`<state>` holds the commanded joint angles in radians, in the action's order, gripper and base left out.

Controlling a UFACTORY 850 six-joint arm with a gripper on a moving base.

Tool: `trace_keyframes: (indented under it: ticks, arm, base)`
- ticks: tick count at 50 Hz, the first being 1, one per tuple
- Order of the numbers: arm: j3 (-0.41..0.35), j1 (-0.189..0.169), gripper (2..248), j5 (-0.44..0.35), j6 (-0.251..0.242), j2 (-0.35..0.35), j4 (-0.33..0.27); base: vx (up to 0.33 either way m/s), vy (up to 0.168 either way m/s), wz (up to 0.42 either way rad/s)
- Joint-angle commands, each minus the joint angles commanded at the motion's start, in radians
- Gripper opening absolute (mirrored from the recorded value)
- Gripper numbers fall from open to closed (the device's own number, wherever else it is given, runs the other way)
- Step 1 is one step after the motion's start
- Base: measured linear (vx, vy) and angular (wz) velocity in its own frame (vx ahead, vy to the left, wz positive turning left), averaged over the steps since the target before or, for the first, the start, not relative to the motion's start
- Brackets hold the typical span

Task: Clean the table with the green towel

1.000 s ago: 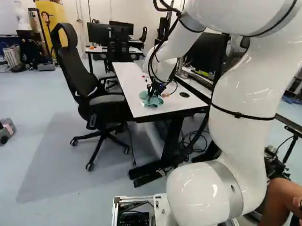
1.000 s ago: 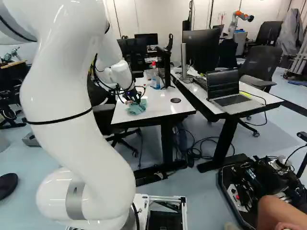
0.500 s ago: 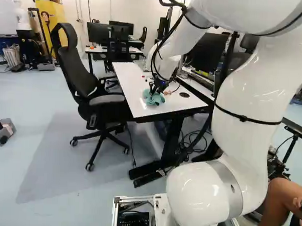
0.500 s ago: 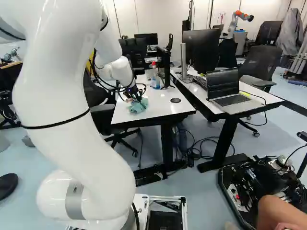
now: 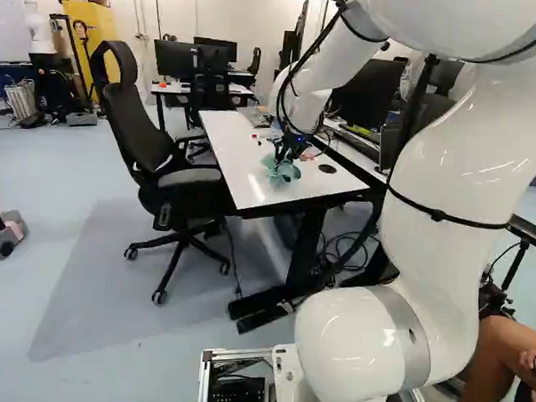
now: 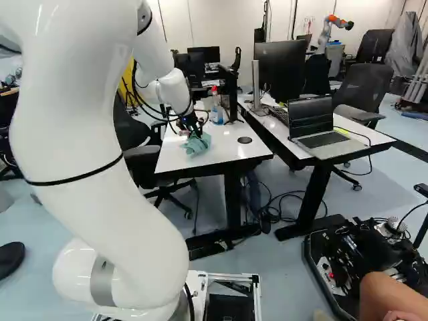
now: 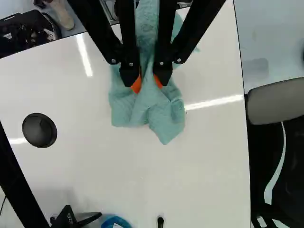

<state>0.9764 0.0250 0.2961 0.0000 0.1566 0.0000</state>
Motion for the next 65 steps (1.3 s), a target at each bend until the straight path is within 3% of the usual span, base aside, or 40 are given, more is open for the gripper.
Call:
trace_keyframes:
  ticks: [25, 44, 65]
  arm:
    - [0.087, -0.043, 46, 0.107, 0.000, 0.059, 0.000]
    - [0.147, -0.066, 46, 0.106, 0.000, 0.110, 0.000]
    - [0.148, -0.066, 46, 0.094, 0.000, 0.111, -0.001]
  base:
    - [0.000, 0.000, 0.000]
    - [0.000, 0.000, 0.000]
    - [0.000, 0.000, 0.000]
